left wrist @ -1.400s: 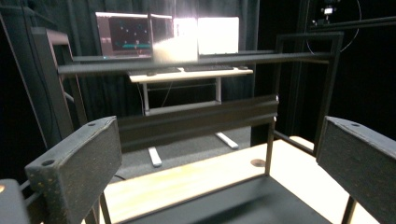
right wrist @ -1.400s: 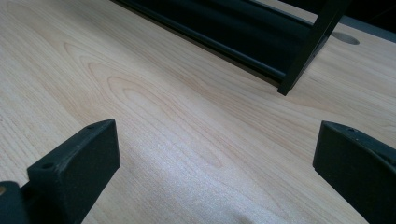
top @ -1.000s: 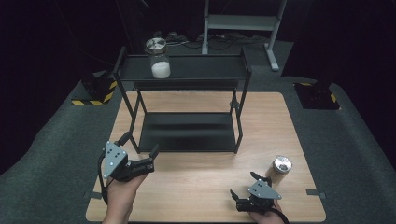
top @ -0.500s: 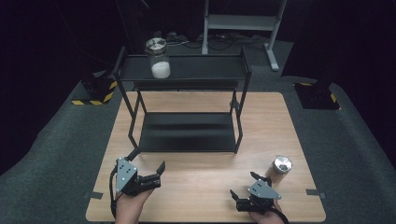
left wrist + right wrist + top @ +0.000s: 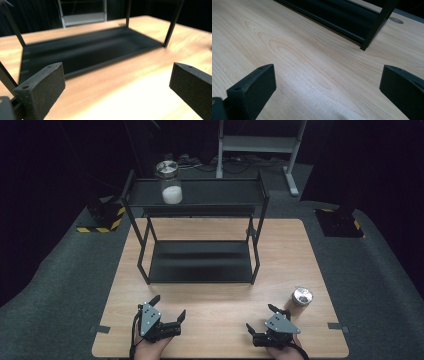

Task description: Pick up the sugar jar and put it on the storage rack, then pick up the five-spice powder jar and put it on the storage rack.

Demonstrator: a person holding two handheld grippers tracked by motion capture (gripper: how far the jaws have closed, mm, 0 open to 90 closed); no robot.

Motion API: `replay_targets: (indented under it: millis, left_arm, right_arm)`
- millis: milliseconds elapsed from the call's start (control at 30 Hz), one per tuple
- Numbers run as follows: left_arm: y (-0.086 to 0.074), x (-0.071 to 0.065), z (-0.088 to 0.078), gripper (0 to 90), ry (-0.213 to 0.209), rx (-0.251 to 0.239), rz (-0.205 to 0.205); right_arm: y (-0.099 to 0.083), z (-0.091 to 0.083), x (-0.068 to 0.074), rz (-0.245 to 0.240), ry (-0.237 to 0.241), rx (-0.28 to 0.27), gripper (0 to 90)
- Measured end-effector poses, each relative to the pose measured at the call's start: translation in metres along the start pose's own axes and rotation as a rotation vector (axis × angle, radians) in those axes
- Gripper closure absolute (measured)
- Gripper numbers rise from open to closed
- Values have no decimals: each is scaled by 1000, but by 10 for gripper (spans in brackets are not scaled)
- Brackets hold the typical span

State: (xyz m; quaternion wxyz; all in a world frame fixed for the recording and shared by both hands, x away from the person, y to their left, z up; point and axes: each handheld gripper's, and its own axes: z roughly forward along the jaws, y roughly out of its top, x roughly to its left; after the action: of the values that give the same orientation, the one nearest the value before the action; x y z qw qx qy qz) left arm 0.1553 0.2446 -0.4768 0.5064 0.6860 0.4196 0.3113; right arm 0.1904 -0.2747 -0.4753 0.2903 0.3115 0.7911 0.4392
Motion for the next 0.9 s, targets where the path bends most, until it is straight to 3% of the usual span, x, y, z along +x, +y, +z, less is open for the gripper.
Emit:
replay_targets:
  millis: [200, 333, 400, 667, 767, 900]
  left_arm:
    - [-8, 0, 8, 4, -30, 54, 23]
    - [-7, -5, 14, 5, -35, 103, 72]
    - [-5, -9, 15, 6, -36, 112, 119]
    - [0, -23, 18, 7, -23, 152, 223]
    - [2, -21, 18, 7, -40, 160, 233]
    - [0, -17, 16, 7, -43, 148, 202]
  right_arm:
    - [2, 1, 3, -9, -10, 10, 0]
    - [3, 2, 6, -16, -20, 19, 0]
    - [4, 2, 6, -19, -23, 19, 0]
    - [5, 3, 6, -29, -15, 24, 0]
    - [4, 2, 4, -23, -8, 20, 0]
    - [3, 2, 2, -9, -7, 13, 0]
